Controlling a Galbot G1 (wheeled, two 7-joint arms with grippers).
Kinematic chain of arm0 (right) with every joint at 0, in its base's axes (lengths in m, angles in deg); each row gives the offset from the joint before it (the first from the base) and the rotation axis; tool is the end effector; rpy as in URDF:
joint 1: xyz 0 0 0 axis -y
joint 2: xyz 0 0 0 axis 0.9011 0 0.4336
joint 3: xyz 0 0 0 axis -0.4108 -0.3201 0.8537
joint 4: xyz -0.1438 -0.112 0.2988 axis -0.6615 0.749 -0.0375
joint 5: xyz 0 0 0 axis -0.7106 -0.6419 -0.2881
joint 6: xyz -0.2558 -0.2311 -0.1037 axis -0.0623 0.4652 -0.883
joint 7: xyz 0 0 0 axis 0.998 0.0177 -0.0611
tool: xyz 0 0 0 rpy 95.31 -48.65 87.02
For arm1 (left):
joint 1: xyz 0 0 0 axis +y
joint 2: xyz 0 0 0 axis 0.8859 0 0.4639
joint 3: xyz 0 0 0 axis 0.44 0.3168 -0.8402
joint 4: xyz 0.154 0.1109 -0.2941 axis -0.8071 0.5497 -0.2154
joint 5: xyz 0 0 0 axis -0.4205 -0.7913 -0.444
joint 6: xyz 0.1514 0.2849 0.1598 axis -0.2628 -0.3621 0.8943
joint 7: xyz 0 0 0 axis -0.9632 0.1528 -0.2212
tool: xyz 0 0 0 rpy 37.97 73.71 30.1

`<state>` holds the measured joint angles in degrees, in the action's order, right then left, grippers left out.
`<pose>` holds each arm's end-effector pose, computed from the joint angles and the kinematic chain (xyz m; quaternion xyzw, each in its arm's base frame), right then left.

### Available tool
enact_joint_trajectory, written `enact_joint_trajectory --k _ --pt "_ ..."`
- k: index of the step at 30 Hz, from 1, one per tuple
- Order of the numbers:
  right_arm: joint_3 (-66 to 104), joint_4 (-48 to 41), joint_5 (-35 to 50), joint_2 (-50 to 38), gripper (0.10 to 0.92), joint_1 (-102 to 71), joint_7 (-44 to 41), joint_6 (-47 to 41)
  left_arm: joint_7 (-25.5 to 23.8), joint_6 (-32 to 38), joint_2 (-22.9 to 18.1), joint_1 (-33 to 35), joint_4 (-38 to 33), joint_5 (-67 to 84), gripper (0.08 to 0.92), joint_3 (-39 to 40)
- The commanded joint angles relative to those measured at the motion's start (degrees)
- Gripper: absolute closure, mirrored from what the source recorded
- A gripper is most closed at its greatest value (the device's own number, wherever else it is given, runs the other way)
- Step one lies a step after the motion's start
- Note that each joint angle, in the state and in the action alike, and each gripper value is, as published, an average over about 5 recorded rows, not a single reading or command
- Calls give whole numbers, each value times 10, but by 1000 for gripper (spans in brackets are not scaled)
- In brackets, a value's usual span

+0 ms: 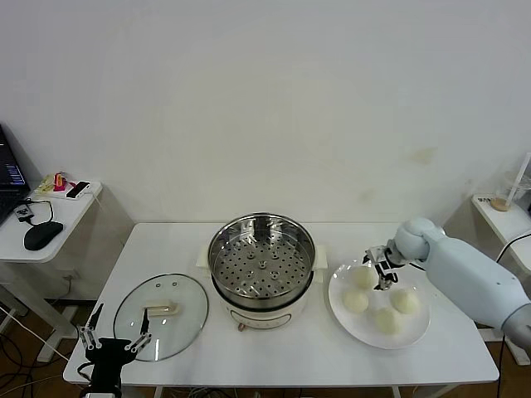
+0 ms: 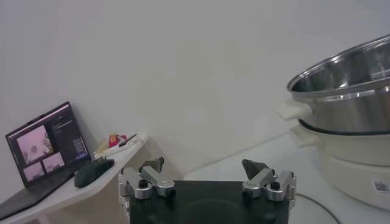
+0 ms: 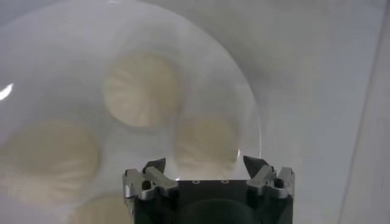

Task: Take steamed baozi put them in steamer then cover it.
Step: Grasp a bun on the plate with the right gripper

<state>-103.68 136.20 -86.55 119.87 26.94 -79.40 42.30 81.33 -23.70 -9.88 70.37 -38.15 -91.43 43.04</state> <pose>0.5419 -0.1333 -0.2525 0.4911 -0.5147 0.6096 0.3496 0.1216 0.0805 -0.2965 0.0668 -0.9699 -0.2244 0.0675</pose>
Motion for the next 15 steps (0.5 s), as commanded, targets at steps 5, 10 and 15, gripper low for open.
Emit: enact_joint_trajectory --k 5,10,15 --pt "-22 -28 2 22 396 14 1 -4 0 -4 2 1 -2 -1 177 -4" --pt "-31 -4 23 8 445 20 -13 -9 1 -4 1 1 -3 0 177 -4" --pt "-52 49 62 -31 451 54 -30 -14 1 -4 4 0 -2 0 177 -3"
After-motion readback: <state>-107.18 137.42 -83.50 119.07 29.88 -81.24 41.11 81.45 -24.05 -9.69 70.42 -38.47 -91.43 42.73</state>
